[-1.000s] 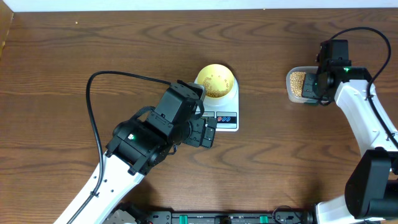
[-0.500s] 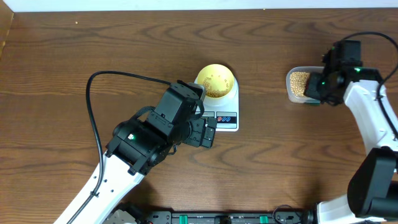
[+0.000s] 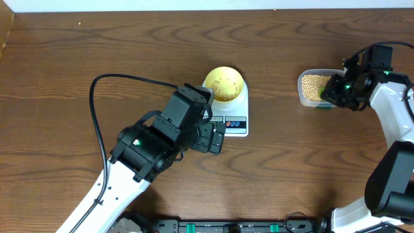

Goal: Scoop item into bowl and weigh 50g on scale
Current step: 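Dip the scoop into the soybean tub with the right gripper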

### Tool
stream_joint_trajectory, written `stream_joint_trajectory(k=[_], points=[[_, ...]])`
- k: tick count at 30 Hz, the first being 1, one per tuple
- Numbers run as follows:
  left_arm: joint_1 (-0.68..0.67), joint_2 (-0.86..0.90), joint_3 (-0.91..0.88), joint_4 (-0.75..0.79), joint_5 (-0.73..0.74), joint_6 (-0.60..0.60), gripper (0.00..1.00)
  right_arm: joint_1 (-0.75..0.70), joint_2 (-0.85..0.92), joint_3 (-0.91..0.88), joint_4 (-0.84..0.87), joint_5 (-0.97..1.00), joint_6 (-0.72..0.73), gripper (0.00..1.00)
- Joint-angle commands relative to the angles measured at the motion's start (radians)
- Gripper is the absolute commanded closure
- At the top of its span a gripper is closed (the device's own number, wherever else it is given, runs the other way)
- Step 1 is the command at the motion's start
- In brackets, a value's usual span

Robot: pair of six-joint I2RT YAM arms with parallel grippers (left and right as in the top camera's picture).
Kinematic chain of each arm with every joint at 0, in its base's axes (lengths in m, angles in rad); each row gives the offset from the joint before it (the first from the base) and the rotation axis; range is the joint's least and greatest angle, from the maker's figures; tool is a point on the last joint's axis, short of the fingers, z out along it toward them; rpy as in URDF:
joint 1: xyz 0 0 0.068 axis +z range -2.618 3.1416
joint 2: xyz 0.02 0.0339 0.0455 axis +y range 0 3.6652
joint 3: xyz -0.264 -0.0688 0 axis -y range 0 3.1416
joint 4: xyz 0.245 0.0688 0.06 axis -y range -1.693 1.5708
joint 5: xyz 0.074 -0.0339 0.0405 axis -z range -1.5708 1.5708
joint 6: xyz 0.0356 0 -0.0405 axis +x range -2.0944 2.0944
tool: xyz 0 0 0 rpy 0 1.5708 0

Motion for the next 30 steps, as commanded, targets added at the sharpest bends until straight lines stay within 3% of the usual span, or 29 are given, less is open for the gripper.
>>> stream_joint_trajectory(k=[1, 17, 30], points=[[0.003, -0.003, 0.016, -0.003, 0.002, 0.001, 0.02, -0.016, 0.022, -0.010, -0.003, -0.104, 0.004, 0.99], [0.003, -0.003, 0.016, -0.003, 0.002, 0.001, 0.02, -0.178, 0.034, -0.010, 0.018, -0.385, -0.030, 0.99], [0.003, -0.003, 0.016, -0.003, 0.002, 0.001, 0.02, -0.235, 0.089, -0.010, 0.027, -0.483, -0.045, 0.99]])
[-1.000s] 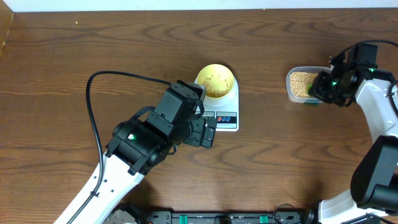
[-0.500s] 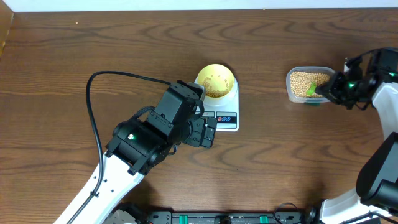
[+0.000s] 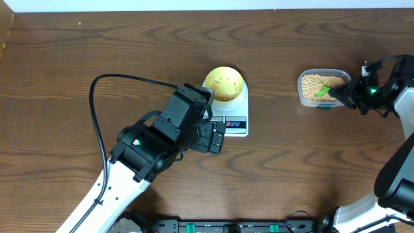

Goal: Scoop item into bowl and weigh 50g on scale
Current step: 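Dip the scoop into the soybean tub with the right gripper, then lift the filled scoop and carry it over the yellow bowl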

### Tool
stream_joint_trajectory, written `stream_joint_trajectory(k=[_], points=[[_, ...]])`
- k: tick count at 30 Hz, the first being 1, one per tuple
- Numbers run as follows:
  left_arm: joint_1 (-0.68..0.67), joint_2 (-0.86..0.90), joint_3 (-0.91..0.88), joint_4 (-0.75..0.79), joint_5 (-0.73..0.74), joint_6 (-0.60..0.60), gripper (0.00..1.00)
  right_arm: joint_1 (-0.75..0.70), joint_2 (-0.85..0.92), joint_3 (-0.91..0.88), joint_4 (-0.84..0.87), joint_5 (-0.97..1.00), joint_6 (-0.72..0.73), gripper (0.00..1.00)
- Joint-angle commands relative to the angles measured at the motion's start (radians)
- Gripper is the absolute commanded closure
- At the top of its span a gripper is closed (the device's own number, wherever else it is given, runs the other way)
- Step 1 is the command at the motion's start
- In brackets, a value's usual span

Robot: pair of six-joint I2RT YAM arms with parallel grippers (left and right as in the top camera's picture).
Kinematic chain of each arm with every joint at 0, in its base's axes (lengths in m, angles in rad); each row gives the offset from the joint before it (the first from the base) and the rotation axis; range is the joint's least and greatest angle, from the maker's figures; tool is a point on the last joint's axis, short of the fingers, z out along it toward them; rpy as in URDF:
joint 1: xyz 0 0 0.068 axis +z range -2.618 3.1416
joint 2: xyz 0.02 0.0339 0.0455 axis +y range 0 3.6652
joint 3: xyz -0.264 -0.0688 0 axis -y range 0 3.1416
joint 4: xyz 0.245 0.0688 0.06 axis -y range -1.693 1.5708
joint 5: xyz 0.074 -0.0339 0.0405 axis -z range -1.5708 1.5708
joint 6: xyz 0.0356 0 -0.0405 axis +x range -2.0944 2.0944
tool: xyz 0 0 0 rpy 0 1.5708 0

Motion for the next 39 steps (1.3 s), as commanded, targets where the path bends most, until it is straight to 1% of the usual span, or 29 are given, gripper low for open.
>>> stream_joint_trajectory(k=[1, 8, 12, 21, 32, 39], points=[[0.003, -0.003, 0.016, -0.003, 0.002, 0.001, 0.02, -0.032, 0.024, -0.006, 0.013, -0.104, -0.041, 0.99], [0.003, -0.003, 0.016, -0.003, 0.002, 0.001, 0.01, -0.093, 0.024, -0.006, 0.047, -0.209, -0.048, 0.99], [0.003, -0.003, 0.016, -0.003, 0.002, 0.001, 0.02, -0.133, 0.024, -0.006, 0.047, -0.289, -0.073, 0.99], [0.003, -0.003, 0.016, -0.003, 0.001, 0.001, 0.02, -0.224, 0.024, -0.007, 0.028, -0.449, -0.074, 0.99], [0.003, -0.003, 0.016, -0.003, 0.002, 0.001, 0.02, -0.216, 0.024, -0.007, -0.085, -0.578, -0.119, 0.99], [0.003, -0.003, 0.016, -0.003, 0.002, 0.001, 0.02, -0.151, 0.023, -0.006, -0.095, -0.674, -0.119, 0.99]])
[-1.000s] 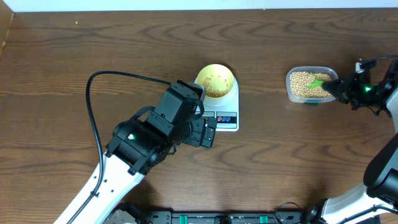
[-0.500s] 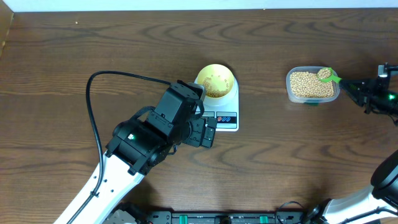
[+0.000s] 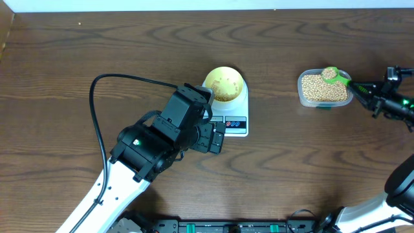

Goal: Scoop item into bowl and weigh 50g on scale
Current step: 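Lift the filled scoop and carry it over the yellow bowl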

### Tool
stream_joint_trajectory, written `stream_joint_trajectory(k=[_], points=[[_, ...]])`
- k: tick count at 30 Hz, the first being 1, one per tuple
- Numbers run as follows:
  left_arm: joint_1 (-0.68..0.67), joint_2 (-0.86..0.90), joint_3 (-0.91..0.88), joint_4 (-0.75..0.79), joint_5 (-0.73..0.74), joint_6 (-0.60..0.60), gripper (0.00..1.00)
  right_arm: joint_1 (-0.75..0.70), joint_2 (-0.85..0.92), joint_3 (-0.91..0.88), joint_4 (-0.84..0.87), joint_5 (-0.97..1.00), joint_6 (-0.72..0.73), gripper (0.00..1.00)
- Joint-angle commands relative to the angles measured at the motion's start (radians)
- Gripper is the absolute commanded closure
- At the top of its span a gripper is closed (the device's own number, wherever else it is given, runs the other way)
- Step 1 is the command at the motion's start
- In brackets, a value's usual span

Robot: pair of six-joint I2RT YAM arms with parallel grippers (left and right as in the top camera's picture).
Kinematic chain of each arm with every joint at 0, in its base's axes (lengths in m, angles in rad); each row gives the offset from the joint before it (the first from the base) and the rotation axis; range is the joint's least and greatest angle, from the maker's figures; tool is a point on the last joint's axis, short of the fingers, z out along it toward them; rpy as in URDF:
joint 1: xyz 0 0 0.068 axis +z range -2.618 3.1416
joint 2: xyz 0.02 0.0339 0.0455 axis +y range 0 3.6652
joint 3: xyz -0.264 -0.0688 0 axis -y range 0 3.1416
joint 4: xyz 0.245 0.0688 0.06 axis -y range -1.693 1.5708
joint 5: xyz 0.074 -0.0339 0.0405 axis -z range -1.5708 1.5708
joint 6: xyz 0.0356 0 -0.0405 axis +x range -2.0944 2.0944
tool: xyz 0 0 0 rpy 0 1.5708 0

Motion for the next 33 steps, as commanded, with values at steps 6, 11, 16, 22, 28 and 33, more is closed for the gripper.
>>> stream_joint_trajectory(k=[6, 11, 16, 22, 28, 33], points=[[0.003, -0.003, 0.016, -0.003, 0.001, 0.001, 0.02, 0.182, 0.002, -0.002, 0.013, -0.152, -0.024, 0.99], [0.003, -0.003, 0.016, -0.003, 0.002, 0.001, 0.02, 0.308, 0.001, 0.007, 0.057, -0.152, -0.005, 0.99], [0.003, -0.003, 0.016, -0.003, 0.002, 0.001, 0.02, 0.416, 0.001, 0.011, 0.232, -0.151, 0.145, 0.99], [0.003, -0.003, 0.016, -0.003, 0.002, 0.001, 0.02, 0.541, 0.001, 0.011, 0.625, -0.136, 0.456, 0.99], [0.003, -0.003, 0.016, -0.003, 0.002, 0.002, 0.02, 0.626, 0.001, 0.011, 0.872, -0.138, 0.664, 0.99], [0.003, -0.003, 0.016, -0.003, 0.002, 0.001, 0.02, 0.663, 0.001, 0.011, 0.882, -0.149, 0.676, 0.99]])
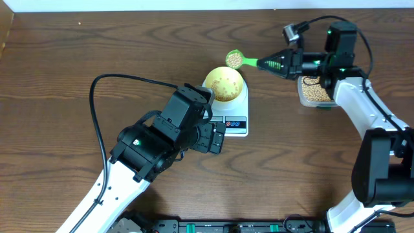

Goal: Scoop item into bowl and weigh 50g on scale
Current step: 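Lift the filled scoop and carry it over the yellow bowl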

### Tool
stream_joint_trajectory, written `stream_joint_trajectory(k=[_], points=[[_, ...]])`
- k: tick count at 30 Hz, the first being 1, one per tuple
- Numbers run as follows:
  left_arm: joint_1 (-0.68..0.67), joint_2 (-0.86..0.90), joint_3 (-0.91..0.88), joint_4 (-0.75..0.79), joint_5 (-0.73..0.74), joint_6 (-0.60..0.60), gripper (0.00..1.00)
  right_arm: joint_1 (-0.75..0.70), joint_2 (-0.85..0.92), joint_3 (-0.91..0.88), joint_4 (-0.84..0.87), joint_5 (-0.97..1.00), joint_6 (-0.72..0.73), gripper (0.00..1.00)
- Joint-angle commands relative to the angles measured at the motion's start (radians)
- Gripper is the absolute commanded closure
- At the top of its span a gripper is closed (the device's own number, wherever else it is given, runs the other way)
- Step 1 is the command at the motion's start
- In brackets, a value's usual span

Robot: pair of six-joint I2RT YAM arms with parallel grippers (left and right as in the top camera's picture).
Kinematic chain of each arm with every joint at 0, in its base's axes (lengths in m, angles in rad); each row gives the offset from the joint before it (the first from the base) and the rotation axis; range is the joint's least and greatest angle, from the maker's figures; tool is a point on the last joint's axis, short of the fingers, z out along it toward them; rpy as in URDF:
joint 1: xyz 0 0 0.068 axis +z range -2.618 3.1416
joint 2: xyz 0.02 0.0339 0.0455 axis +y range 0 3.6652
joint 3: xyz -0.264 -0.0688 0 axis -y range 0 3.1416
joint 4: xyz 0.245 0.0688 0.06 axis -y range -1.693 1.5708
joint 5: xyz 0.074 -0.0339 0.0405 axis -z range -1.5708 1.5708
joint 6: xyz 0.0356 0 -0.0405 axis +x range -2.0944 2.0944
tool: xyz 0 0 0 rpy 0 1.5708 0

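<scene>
A yellow bowl [224,85] holding some beans sits on the white scale [236,124] at mid-table. A green spoon [235,60] heaped with beans hangs just above the bowl's far right rim. My right gripper [273,64] is shut on the spoon's handle, reaching in from the right. The clear tub of beans [312,92] lies partly under the right arm. My left gripper [217,138] rests against the scale's near left corner; its jaw opening is hidden from above.
The left arm's black body [155,144] and its cable [97,123] fill the near left of the table. The table's far edge [207,10] runs just behind the spoon.
The right gripper has moved left from beyond the tub to beside the bowl. The loaded spoon has gone from over the tub to just above the bowl's far rim. The left arm is unchanged.
The right gripper first stood at the tub with the spoon down in the beans. It then sat further right with the spoon still in the tub, then held the spoon heaped over the tub's far edge. Now the heaped spoon is at the bowl.
</scene>
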Motion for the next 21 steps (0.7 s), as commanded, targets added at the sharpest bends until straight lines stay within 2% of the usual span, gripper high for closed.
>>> stream_joint_trajectory(k=[1, 17, 21], points=[[0.003, -0.003, 0.016, -0.003, -0.002, 0.001, 0.02, 0.016, -0.001, 0.009, 0.002, -0.026, 0.061, 0.99], [0.003, -0.003, 0.016, -0.003, -0.002, 0.001, 0.02, 0.058, -0.001, 0.008, -0.006, 0.091, -0.079, 0.99], [0.003, -0.003, 0.016, -0.003, -0.002, 0.001, 0.02, 0.076, -0.001, 0.008, -0.112, 0.154, -0.190, 0.98]])
